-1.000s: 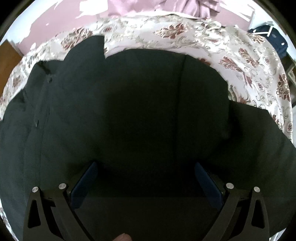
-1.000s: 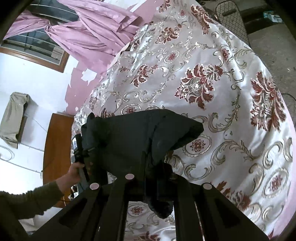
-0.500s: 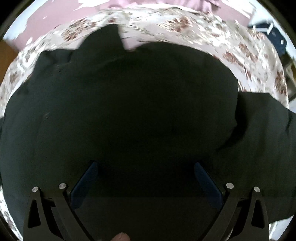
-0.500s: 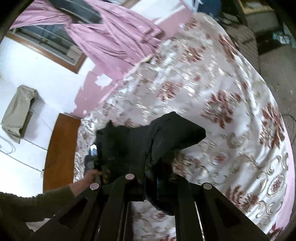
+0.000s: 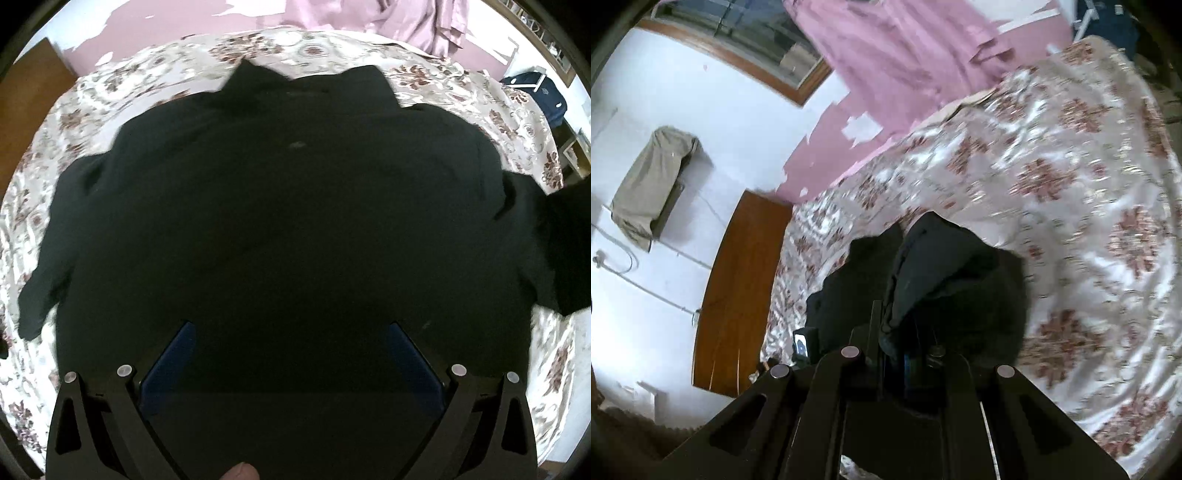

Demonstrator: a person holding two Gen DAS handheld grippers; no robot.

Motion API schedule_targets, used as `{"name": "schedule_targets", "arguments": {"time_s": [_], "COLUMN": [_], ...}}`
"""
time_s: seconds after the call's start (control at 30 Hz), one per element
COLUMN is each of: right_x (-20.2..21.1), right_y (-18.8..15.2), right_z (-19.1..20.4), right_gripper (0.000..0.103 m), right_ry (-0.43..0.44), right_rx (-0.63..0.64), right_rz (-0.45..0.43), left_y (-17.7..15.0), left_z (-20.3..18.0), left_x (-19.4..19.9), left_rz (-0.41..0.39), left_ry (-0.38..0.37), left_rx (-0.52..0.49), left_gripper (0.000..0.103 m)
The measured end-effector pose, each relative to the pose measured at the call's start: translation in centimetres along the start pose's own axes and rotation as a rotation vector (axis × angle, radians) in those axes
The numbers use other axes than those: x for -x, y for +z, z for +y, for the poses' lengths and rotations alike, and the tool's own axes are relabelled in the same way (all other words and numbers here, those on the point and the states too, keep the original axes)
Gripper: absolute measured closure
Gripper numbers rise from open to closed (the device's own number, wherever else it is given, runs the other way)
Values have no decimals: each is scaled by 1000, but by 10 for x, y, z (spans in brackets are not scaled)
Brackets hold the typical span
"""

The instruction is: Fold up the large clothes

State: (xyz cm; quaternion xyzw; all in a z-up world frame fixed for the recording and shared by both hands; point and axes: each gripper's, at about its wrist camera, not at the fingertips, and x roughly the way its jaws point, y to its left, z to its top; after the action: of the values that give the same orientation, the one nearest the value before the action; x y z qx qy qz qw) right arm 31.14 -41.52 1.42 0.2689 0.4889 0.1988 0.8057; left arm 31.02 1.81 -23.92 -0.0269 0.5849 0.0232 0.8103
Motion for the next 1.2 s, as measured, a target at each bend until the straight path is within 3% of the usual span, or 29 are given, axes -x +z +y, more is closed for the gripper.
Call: {"name": "schedule_targets", "arguments": {"time_s": [0.13, 0.3, 0.5, 0.63, 0.77, 0.93, 1.0, 1.07, 1.13, 1.2], "right_x": [-53, -154, -284, -372, -431, -461, -469, -478, -488, -478], "right_y": [1, -1, -25, -54, -79, -91, -98, -104, -110, -118], "right_z": [50, 104, 154, 180, 203, 227, 236, 239, 241, 247], "right_gripper": [96, 96, 96, 96, 96, 95, 91, 77, 47, 43], "right_ry": [18, 28, -15, -93, -219, -235, -245, -240, -192, -123], "right_rx": [57, 119, 184, 232, 307, 301, 322, 323, 303, 315], "right_rz": [53, 154, 260, 339, 365, 367, 371, 396, 423, 419], "left_y": [-20, -47, -74, -90, -101, -109, -111, -112, -112, -111], "left_z": [45, 100, 151, 177, 196, 209, 211, 211, 210, 208], "left_x": [15, 37, 39, 37, 35, 35, 34, 34, 34, 34], "left_rz": [-12, -36, -14, 1, 11, 14, 18, 21, 23, 23], "left_ry": [19, 22, 11, 10, 6, 2, 1, 2, -1, -5], "left_rx": [5, 23, 107, 147, 178, 202, 211, 215, 219, 222], "left_gripper": [0, 0, 0, 0, 0, 0, 0, 0, 0, 0]}}
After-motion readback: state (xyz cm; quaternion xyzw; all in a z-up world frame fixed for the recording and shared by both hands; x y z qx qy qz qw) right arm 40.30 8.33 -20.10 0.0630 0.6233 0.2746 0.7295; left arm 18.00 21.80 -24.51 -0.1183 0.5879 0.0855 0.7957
